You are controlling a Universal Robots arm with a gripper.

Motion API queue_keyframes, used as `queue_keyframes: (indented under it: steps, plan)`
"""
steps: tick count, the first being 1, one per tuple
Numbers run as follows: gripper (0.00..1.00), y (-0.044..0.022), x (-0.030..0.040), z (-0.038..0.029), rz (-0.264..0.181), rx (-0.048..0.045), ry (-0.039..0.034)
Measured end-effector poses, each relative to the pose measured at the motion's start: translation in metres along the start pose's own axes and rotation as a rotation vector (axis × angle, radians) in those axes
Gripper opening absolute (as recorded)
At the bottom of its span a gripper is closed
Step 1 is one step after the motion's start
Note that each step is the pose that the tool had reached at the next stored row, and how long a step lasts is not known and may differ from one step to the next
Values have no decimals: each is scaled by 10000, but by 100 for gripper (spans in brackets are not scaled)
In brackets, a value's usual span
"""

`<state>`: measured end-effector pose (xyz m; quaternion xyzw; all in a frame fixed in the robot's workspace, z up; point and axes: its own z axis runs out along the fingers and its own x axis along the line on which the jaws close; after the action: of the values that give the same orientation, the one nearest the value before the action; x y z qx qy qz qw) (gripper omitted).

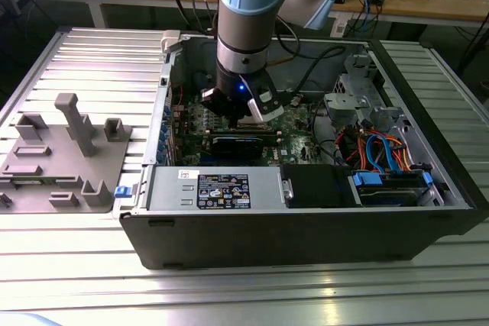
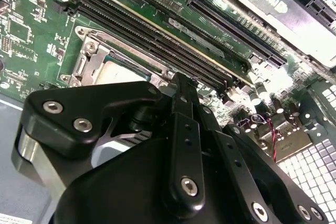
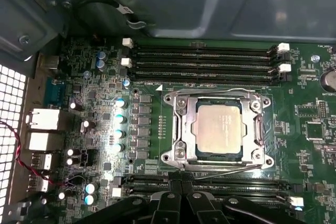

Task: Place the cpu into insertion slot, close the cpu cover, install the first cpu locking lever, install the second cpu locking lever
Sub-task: 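Install the second cpu locking lever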

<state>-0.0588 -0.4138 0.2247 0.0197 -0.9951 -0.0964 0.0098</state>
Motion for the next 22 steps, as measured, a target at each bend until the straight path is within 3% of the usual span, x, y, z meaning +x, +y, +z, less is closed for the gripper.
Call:
queue_keyframes:
  steps: [7,19,22]
  plan:
    - [11,-25,4,33,58,-27,21]
    - [11,-65,29,174,75,-30,75]
    - [11,-67,37,185,75,-78,79]
